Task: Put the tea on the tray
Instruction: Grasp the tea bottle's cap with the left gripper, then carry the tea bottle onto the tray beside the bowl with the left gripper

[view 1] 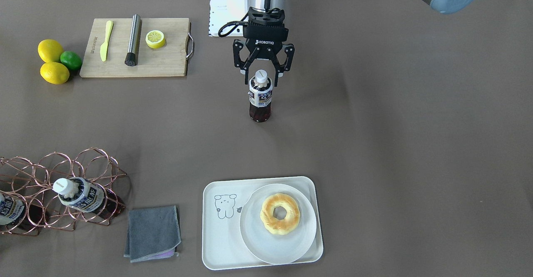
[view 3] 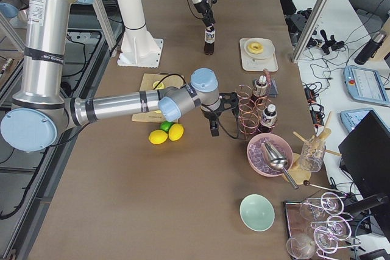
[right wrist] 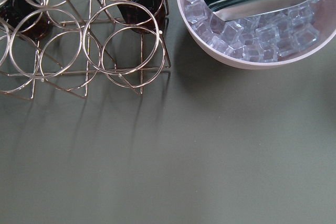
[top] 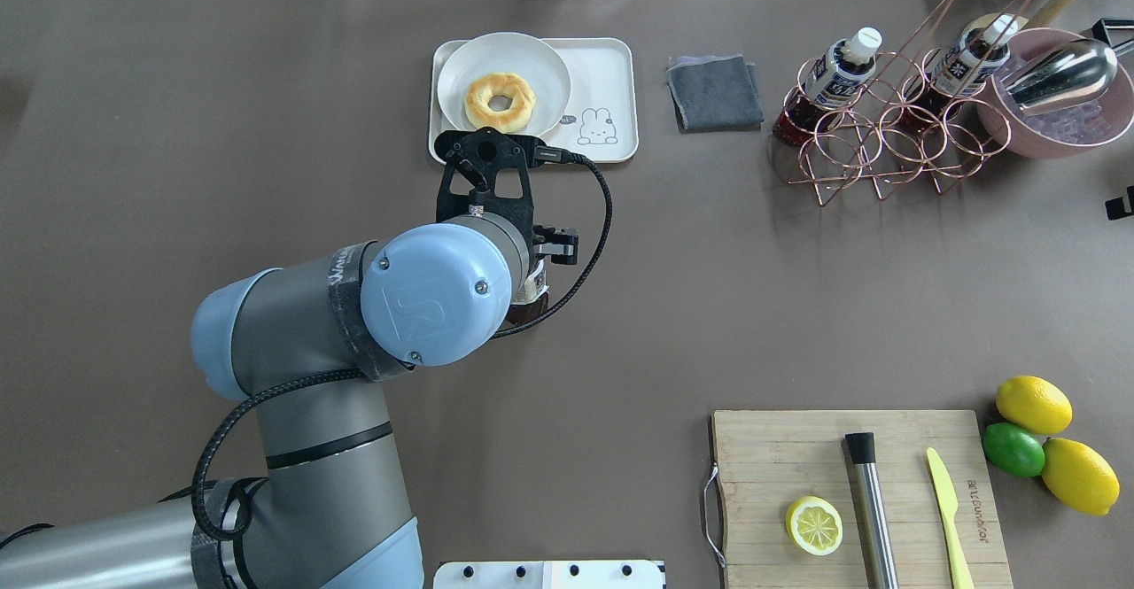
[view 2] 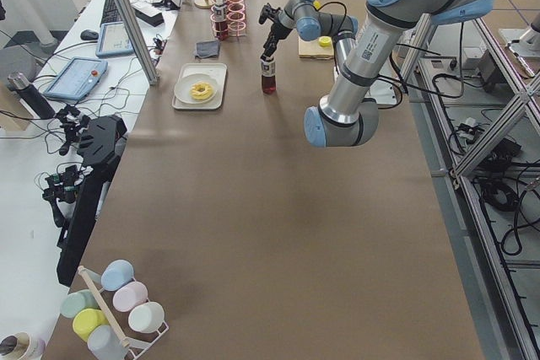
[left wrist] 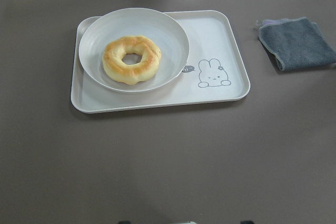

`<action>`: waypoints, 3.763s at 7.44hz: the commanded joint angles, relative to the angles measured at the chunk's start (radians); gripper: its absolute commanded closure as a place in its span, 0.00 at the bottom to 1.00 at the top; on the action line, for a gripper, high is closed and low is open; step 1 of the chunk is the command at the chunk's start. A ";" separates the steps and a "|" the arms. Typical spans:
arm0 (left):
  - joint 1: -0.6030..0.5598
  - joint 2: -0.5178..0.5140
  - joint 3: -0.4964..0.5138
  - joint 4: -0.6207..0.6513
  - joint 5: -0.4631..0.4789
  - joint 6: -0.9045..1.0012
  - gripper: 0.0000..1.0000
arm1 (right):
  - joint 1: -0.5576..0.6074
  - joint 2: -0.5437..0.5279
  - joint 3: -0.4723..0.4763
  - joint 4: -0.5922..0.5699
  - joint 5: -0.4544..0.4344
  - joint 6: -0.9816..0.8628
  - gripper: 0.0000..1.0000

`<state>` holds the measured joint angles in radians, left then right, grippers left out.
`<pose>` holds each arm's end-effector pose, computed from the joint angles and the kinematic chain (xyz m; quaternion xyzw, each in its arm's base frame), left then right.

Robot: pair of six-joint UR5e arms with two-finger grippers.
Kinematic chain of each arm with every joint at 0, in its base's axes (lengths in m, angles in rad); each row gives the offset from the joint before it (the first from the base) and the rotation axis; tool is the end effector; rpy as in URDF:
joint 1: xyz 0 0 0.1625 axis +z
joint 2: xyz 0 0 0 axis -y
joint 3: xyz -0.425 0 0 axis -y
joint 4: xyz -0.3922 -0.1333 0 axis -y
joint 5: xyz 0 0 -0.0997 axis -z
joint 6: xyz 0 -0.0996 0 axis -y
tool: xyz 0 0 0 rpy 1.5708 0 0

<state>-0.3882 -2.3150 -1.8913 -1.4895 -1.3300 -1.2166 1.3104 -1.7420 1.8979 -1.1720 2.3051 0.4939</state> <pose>0.5087 -0.3777 0.1027 0.2687 0.3984 -0.0716 0.8741 -0.0486 -0.4411 0.5307 0.1105 -0.4151 0.0070 0.9030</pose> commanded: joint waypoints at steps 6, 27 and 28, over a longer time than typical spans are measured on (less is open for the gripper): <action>0.003 0.009 -0.041 0.012 -0.004 0.003 1.00 | 0.001 0.001 0.001 0.000 0.000 0.000 0.00; -0.313 -0.629 1.086 -0.436 -0.199 0.218 1.00 | 0.044 -0.036 -0.054 -0.011 0.030 0.000 0.00; -0.311 -0.618 1.084 -0.443 -0.201 0.218 1.00 | 0.044 -0.036 -0.054 -0.011 0.030 0.000 0.00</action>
<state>-0.7022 -2.9470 -0.8049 -1.9243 -1.5295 -0.9988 1.3545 -1.7745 1.8428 -1.1835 2.3351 0.4939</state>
